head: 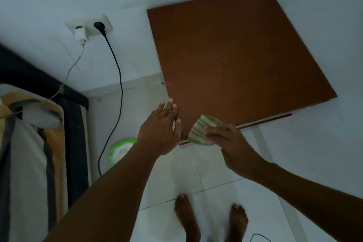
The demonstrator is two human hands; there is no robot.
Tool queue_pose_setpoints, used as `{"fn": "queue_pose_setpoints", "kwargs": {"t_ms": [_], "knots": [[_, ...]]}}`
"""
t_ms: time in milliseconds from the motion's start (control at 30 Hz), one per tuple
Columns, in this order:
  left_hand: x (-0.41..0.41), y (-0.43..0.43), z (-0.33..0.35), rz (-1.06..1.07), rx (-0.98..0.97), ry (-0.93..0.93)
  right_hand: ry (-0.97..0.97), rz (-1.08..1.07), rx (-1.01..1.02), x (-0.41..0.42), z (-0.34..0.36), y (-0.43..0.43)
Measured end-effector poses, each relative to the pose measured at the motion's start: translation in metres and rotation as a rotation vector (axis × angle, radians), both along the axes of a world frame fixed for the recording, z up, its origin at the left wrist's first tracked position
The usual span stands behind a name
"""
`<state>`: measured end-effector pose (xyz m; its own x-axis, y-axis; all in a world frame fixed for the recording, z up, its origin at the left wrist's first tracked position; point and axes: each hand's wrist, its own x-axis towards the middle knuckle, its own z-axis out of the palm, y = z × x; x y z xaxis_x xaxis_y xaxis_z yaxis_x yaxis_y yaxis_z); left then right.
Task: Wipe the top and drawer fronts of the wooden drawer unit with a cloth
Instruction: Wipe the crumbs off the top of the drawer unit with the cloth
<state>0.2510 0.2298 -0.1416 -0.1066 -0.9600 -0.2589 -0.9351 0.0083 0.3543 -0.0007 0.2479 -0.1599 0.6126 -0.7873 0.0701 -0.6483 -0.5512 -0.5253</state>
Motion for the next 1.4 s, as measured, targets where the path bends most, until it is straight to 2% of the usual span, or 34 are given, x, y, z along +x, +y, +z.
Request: {"fn": "queue_pose_setpoints", "kwargs": {"t_ms": [100,167,233,267,333,467,567,633,733,867,967,1067,1167,1267,1400], "knots": [[-0.002,0.002,-0.002,0.008,0.012,0.008,-0.046,-0.015,-0.097,-0.002,0.029,-0.039],[-0.003,0.002,-0.003,0.001,0.028,-0.001,-0.040,-0.184,-0.178,-0.008,0.039,-0.091],[-0.004,0.003,-0.003,0.000,0.038,-0.016,0.061,-0.335,-0.137,-0.015,0.036,-0.139],[-0.005,0.003,-0.003,0.001,0.036,-0.024,0.127,-0.339,-0.100,-0.015,0.029,-0.149],[-0.006,0.001,-0.003,-0.007,0.031,-0.043,0.194,-0.268,-0.110,-0.006,0.012,-0.137],[-0.006,0.003,-0.007,-0.018,-0.029,-0.081,0.046,-0.080,-0.035,0.012,0.001,-0.046],[-0.009,0.002,-0.002,-0.035,-0.062,-0.097,0.018,0.086,0.039,0.009,0.007,0.004],[-0.008,-0.002,0.001,-0.061,-0.080,-0.116,-0.037,0.117,0.032,0.003,0.017,-0.006],[-0.001,0.002,-0.002,-0.058,-0.152,-0.091,-0.120,-0.101,-0.006,0.006,0.037,-0.068],[0.005,0.019,-0.011,-0.092,-0.168,-0.042,-0.045,-0.247,-0.056,0.042,0.054,-0.154],[0.011,0.028,-0.013,-0.139,-0.174,-0.043,0.042,-0.149,0.038,0.088,0.040,-0.179],[0.015,0.032,-0.015,-0.148,-0.156,-0.054,0.236,-0.033,0.059,0.119,0.016,-0.175],[0.018,0.030,-0.019,-0.152,-0.150,-0.044,0.159,-0.013,-0.031,0.116,0.002,-0.163],[0.020,0.028,-0.017,-0.166,-0.119,-0.038,0.130,0.130,-0.083,0.095,-0.002,-0.135],[0.015,0.027,-0.007,-0.144,-0.084,-0.023,0.087,0.195,-0.026,0.061,0.004,-0.085]]}}
